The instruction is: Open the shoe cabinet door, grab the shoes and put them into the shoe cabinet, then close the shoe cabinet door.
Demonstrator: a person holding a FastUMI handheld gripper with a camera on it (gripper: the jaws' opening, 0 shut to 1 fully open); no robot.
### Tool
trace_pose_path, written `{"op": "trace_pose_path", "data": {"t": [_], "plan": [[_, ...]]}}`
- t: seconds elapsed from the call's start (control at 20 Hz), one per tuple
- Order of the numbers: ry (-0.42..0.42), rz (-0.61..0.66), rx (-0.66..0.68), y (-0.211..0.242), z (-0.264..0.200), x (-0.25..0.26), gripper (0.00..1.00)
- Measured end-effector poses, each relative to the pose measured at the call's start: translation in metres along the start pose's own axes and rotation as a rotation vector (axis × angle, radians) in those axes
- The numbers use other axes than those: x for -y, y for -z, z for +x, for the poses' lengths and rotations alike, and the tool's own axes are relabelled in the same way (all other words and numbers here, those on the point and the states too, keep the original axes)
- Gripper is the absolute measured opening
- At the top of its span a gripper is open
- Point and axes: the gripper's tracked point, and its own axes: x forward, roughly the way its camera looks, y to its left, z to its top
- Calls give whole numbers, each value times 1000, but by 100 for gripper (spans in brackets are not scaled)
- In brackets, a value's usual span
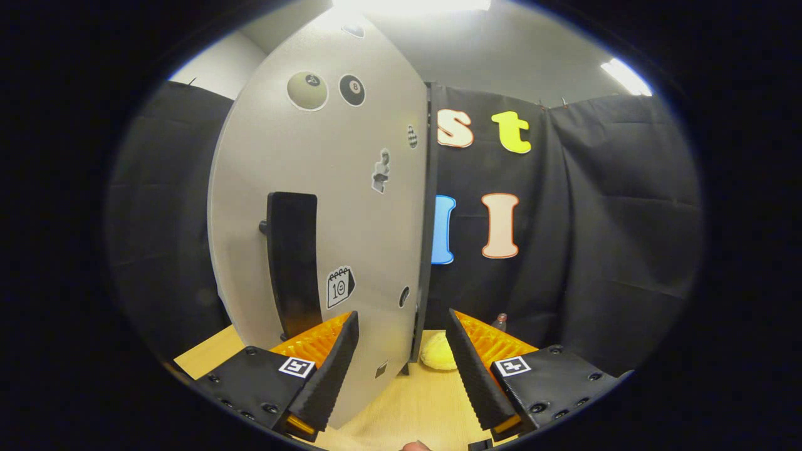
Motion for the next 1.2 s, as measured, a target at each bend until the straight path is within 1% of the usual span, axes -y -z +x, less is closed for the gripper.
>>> {"op": "trace_pose_path", "data": {"t": [0.25,0.4,0.65,0.85,1.0,1.2], "plan": [[-92,15,-10,1,34,-67,90],[-176,31,20,-5,48,-112,93],[-229,64,32,-8,52,-145,94],[-223,62,39,-10,45,-139,94],[-210,65,41,-9,33,-119,94],[-166,69,29,-2,17,-84,94]]}}
